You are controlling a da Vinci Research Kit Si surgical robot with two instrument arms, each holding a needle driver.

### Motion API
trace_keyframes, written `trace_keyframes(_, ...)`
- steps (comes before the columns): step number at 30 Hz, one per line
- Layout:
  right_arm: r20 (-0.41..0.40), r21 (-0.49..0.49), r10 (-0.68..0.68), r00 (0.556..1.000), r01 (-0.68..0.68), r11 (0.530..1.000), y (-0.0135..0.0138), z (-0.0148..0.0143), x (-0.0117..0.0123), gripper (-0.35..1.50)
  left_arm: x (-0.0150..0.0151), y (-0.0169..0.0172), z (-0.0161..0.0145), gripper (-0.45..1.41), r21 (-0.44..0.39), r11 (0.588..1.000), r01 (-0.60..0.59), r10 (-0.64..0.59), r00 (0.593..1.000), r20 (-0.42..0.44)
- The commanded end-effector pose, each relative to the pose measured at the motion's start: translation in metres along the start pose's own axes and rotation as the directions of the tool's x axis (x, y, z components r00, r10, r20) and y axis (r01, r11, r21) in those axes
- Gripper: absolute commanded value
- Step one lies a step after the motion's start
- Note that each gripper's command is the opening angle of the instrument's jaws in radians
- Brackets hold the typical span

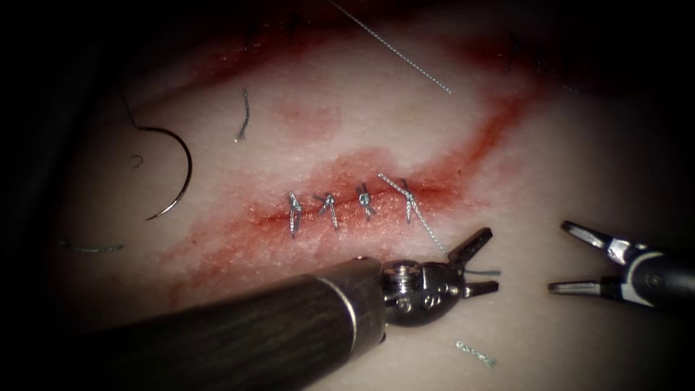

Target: Wound Closure

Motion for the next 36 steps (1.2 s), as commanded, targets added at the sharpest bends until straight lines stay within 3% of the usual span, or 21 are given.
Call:
trace_keyframes(1,-0.002,0.001,0.001,1.0,-0.001,1.0,-0.0007,0.0011,-0.0001,0.89,-0.0003,0.0007,0.001,0.49,-0.004,1.0,0.005,-0.005,1.0,-0.004)
trace_keyframes(9,-0.003,-0.002,-0.001,1.0,0.001,1.0,-0.0008,0.0013,-0.0003,0.89,-0.0007,0.0014,0.002,0.41,-0.029,1.0,-0.01,0.01,1.0,0.0)
trace_keyframes(14,-0.003,-0.002,-0.001,1.0,0.001,1.0,-0.0008,0.0014,-0.0004,0.84,-0.0005,0.0011,0.0018,-0.45,-0.047,0.999,0.016,-0.017,1.0,-0.016)
trace_keyframes(20,-0.006,0.004,0.002,1.0,-0.002,1.0,-0.0006,0.0017,-0.0008,0.79,0.0001,0.0002,0.0007,-0.45,-0.086,0.996,0.011,-0.016,0.998,-0.055)
trace_keyframes(23,-0.079,0.091,-0.049,0.996,0.056,0.994,0.0,0.0027,-0.0014,0.67,0.0009,-0.0012,-0.0012,-0.45,-0.062,0.998,0.022,-0.026,0.997,-0.068)
trace_keyframes(31,-0.203,0.126,-0.079,0.976,0.106,0.986,0.0016,0.0065,-0.0023,0.66,0.0017,-0.0031,-0.0041,-0.45,-0.053,0.999,0.014,-0.018,0.997,-0.071)
trace_keyframes(35,-0.272,0.124,-0.09,0.958,0.128,0.984,0.0016,0.0091,-0.0027,0.84,0.0017,-0.003,-0.0045,-0.45,-0.049,0.999,0.002,-0.005,0.998,-0.066)
trace_keyframes(36,-0.321,0.103,-0.096,0.942,0.135,0.985,0.0014,0.0105,-0.0029,1.03,0.0016,-0.003,-0.0046,-0.45,-0.045,0.999,-0.004,0.001,0.998,-0.062)
